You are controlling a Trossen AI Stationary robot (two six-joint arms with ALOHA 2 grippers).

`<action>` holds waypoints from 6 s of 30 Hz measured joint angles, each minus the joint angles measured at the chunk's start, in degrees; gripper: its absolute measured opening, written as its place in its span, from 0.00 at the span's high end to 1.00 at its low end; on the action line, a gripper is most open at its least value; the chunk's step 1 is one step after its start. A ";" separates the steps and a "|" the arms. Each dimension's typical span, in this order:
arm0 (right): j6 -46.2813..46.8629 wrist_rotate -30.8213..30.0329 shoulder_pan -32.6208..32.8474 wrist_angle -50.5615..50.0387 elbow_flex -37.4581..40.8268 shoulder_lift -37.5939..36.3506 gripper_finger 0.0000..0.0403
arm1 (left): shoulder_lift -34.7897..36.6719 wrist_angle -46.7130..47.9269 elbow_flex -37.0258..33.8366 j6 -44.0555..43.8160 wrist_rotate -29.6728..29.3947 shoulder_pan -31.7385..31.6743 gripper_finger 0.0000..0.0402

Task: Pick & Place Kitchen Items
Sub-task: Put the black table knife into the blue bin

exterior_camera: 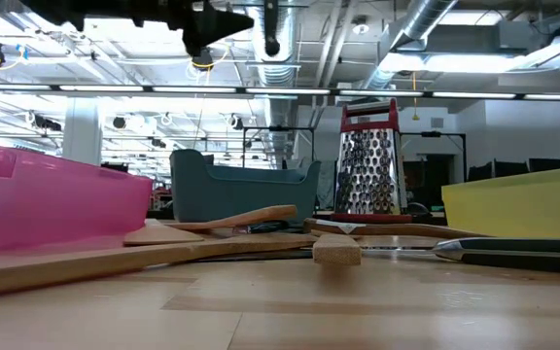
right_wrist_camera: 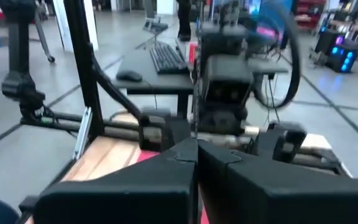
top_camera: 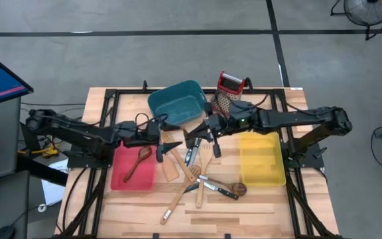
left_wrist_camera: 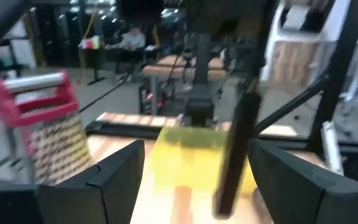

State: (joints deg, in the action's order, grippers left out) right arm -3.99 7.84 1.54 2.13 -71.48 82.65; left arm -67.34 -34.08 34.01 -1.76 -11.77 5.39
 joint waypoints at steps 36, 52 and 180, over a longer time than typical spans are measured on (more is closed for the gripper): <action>0.21 4.11 -1.48 9.23 -0.03 2.99 1.00 | -1.39 -5.55 -0.01 -1.92 7.46 -2.91 0.62; -0.61 4.13 -2.47 9.93 -0.02 2.99 1.00 | -1.39 -5.95 -0.01 -1.94 8.28 -2.91 0.45; -5.86 -12.35 10.49 3.22 -0.02 -17.71 0.58 | 16.62 -10.95 0.04 -15.21 35.34 -5.73 0.96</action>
State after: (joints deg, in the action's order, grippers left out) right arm -9.84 -4.51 12.03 5.35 -71.50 64.95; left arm -50.72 -45.04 34.04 -16.97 23.57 -0.34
